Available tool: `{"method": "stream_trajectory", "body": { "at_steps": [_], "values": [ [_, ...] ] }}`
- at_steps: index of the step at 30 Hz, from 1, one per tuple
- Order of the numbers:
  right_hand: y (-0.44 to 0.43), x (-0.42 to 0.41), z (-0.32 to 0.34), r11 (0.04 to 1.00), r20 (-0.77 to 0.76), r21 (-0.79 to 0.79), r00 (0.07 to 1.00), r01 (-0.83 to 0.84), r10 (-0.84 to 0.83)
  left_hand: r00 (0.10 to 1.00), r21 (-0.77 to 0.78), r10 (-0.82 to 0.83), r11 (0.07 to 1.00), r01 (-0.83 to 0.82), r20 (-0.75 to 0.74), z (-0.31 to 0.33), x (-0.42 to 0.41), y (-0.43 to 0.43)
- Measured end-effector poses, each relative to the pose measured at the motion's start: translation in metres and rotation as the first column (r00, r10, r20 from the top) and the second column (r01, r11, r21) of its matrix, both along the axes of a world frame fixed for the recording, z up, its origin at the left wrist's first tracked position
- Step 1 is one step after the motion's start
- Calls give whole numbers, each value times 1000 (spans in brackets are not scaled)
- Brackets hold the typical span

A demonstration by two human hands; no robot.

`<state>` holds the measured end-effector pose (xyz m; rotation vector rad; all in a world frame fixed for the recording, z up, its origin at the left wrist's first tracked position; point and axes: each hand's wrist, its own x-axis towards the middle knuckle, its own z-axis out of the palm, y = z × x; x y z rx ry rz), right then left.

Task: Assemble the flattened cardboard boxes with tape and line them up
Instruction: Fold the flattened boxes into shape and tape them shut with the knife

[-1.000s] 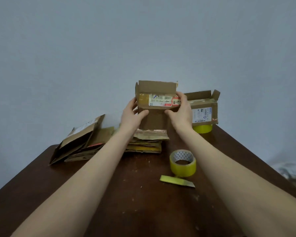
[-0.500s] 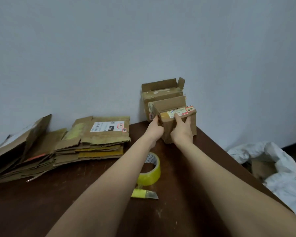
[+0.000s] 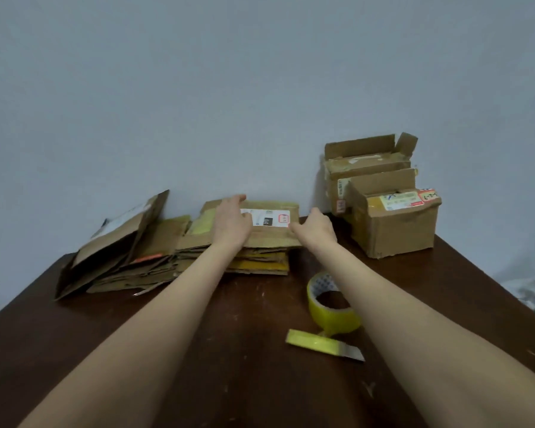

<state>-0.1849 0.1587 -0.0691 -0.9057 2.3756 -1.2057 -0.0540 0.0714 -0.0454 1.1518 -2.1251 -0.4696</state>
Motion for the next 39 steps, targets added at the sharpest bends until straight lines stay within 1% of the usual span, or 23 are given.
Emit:
{"method": "stream_trajectory", "body": {
  "at_steps": [2,4,6,7,8,10,11,13,14,17,18,20,22,23,25,27,29,32,36,37,39],
  "values": [
    [-17,7,-6,998,111,58,993,25,-31,989,9,96,995,-97,115,-5,36,-26],
    [-29,11,-9,997,150,55,987,54,-62,964,67,128,987,-147,232,-10,63,-43],
    [-41,15,-7,995,198,-29,976,94,-87,956,173,60,978,-113,286,-17,75,-47],
    [-45,17,-4,986,256,-97,961,132,-103,957,219,29,971,-95,287,-19,78,-48],
    [-48,19,-1,970,339,-175,935,170,-103,963,243,12,967,-80,268,-21,80,-48],
    [-48,23,7,923,505,-312,862,225,-40,987,273,40,958,-83,158,-20,84,-48],
    [-44,25,10,904,553,-362,833,227,12,993,286,91,952,-109,75,-17,89,-48],
    [-30,31,18,871,573,-459,808,175,140,975,307,193,940,-152,-107,-4,101,-47],
    [-22,35,22,854,560,-501,805,140,197,957,316,215,938,-146,-196,3,108,-47],
    [5,51,31,808,527,-589,775,37,349,881,348,194,937,-36,-431,27,133,-37],
    [15,56,33,800,506,-600,767,-15,395,853,336,181,942,-8,-489,33,141,-29],
    [31,65,32,803,428,-575,778,-157,459,817,309,165,951,17,-553,44,158,-8],
    [48,78,31,802,310,-523,812,-288,494,831,278,137,960,22,-539,44,179,16],
    [56,85,30,790,263,-525,822,-318,506,854,267,103,963,44,-511,41,189,29],
    [70,102,23,762,259,-571,813,-306,521,893,264,13,957,119,-449,26,207,50],
    [81,122,12,761,252,-574,819,-302,515,909,301,-16,941,154,-416,7,220,68],
    [86,139,-5,785,185,-528,859,-323,478,894,320,-22,929,184,-448,-10,230,85],
    [86,158,-23,797,31,-459,889,-393,456,839,286,-27,934,215,-543,-27,240,99],
    [82,169,-25,813,-199,-315,871,-490,449,803,232,4,958,167,-596,-26,244,106],
    [82,168,-22,811,-238,-301,863,-503,447,804,229,13,961,155,-595,-23,245,105],
    [82,160,-14,777,-276,-328,841,-538,466,813,192,-13,969,153,-582,-19,250,102]
  ]
}}
